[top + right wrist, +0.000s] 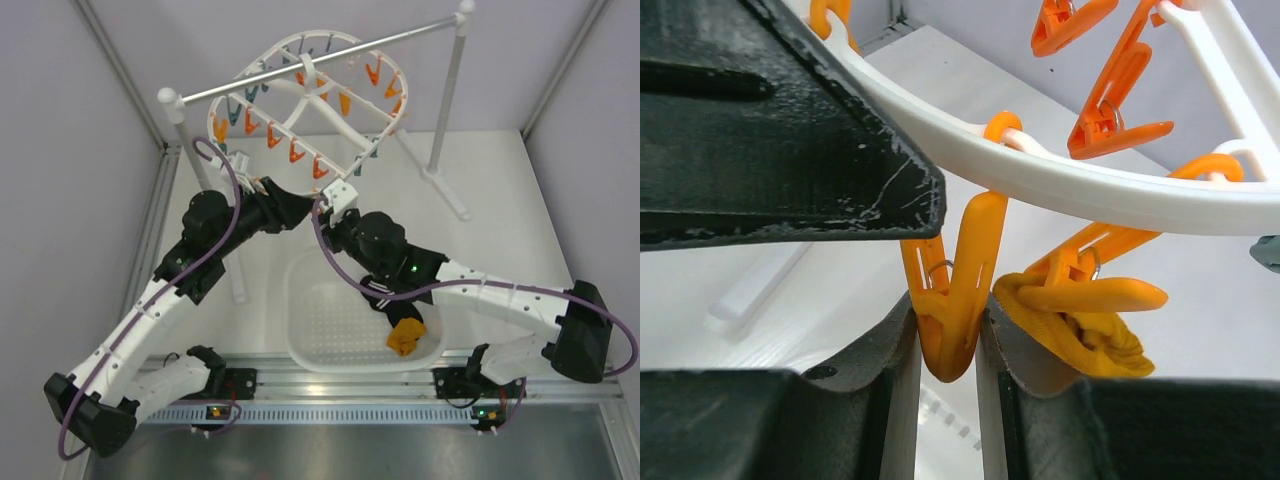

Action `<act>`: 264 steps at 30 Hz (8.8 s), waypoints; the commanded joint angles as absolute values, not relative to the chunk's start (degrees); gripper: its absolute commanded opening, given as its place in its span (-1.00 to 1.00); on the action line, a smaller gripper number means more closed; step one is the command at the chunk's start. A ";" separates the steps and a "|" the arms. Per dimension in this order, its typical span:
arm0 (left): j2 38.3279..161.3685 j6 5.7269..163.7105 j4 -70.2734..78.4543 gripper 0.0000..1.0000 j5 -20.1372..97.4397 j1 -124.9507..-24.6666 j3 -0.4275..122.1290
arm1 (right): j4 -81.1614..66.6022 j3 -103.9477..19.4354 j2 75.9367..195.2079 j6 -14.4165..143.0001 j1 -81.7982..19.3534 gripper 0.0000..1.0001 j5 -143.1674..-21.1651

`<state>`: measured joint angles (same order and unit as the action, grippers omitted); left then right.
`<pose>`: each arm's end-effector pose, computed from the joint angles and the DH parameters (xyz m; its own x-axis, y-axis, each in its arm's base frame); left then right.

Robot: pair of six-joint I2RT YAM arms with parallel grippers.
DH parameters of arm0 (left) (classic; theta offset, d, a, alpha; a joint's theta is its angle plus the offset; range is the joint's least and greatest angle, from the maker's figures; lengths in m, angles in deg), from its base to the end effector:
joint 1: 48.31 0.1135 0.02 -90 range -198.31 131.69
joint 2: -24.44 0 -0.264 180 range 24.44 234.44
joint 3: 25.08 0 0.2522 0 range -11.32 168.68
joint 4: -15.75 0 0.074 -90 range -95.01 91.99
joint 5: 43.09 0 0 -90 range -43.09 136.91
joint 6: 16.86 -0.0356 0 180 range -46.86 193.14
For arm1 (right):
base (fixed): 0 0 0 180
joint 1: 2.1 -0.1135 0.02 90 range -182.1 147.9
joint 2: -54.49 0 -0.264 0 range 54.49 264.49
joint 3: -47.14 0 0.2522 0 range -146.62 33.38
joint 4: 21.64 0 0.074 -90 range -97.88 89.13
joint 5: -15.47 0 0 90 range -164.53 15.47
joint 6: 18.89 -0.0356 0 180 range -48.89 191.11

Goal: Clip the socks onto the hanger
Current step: Open the clamp at the hanger, then adjust the sock in the bin, then pick up the sock from the bin, then clamp the sock onto the hanger, then open the clamp at the hanger.

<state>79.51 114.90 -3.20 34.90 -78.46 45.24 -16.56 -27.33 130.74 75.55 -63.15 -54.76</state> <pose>0.1872 -0.1173 0.3893 -0.4884 -0.4697 -0.7354 0.4632 0.5747 -0.6746 0.1635 0.2707 0.3493 -0.0065 -0.1622 -0.9867 -0.6634 0.7390 -0.1171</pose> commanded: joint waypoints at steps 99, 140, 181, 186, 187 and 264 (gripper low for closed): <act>82.54 100.56 15.35 -1.00 21.16 -78.90 35.35 | 44.94 -20.83 141.42 121.91 -59.58 -0.98 -87.70; 83.86 101.53 15.08 -1.00 21.60 -78.81 35.09 | 20.89 -23.23 141.67 109.61 -56.67 0.33 -94.75; 83.42 109.09 15.35 -1.00 19.84 -78.54 35.97 | -4.45 -20.41 120.06 73.75 -52.81 -1.00 -79.71; 83.15 108.38 14.56 -1.00 19.93 -78.46 36.05 | -5.41 -21.55 120.50 73.57 -52.37 -1.00 -80.15; 83.15 108.30 14.64 -1.00 19.93 -78.46 35.97 | -5.50 -21.81 120.50 73.31 -52.28 -1.00 -80.32; 71.47 92.66 3.22 0.29 15.37 -73.80 36.50 | 9.71 -23.49 106.61 79.02 -43.23 -0.04 -80.06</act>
